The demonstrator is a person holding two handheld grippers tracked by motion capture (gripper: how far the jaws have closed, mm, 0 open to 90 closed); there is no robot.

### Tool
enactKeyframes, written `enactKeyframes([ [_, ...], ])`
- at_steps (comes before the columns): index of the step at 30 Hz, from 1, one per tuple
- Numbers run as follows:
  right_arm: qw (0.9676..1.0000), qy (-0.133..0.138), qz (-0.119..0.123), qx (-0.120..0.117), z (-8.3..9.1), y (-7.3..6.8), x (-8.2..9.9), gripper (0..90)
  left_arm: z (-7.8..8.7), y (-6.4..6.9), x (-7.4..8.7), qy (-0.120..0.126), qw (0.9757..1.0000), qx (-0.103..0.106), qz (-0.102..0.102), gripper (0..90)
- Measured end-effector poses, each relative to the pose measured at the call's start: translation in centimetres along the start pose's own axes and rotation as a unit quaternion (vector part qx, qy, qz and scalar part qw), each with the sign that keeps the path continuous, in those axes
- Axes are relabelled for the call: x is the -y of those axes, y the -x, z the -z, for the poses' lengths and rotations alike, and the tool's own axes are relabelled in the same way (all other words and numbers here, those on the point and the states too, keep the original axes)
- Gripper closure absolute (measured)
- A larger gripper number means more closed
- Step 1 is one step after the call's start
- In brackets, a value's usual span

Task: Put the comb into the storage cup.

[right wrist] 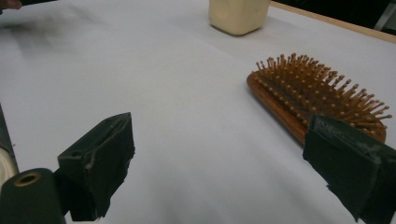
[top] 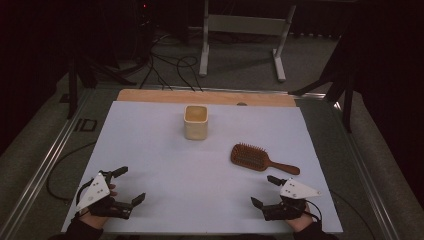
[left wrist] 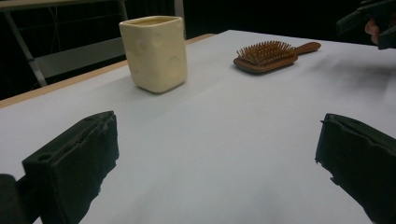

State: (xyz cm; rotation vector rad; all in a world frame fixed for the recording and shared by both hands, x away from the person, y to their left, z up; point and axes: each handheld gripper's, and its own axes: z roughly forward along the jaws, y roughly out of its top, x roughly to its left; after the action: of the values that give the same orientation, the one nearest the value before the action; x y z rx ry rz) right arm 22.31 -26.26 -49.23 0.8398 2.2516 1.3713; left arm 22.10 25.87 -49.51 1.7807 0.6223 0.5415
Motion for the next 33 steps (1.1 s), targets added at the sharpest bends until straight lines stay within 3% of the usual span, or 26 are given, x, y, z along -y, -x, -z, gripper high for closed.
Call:
enactKeyframes([
  [11,0.9998,0.016,-0.002,-0.009,0.8,-0.7,-1.2,8.8,0.0,0.0,0.0,0.000,1.0000,0.000,0.002,0.0],
  [18,0.9998,0.012,0.002,-0.016,1.4,-0.9,-2.3,8.8,0.0,0.0,0.0,0.001,1.0000,0.001,0.001,0.1],
  [24,0.9994,0.020,0.016,-0.023,2.2,-0.8,-3.9,8.8,0.0,0.0,-0.1,0.001,1.0000,0.002,0.001,0.1],
  [27,0.9991,0.019,0.030,-0.023,2.4,-0.7,-4.7,8.8,0.0,0.1,-0.1,0.003,1.0000,0.002,0.002,0.0],
  [33,0.9988,0.030,0.036,-0.016,2.7,-0.5,-5.9,8.8,0.0,0.0,-0.1,0.002,1.0000,0.004,0.003,0.0],
])
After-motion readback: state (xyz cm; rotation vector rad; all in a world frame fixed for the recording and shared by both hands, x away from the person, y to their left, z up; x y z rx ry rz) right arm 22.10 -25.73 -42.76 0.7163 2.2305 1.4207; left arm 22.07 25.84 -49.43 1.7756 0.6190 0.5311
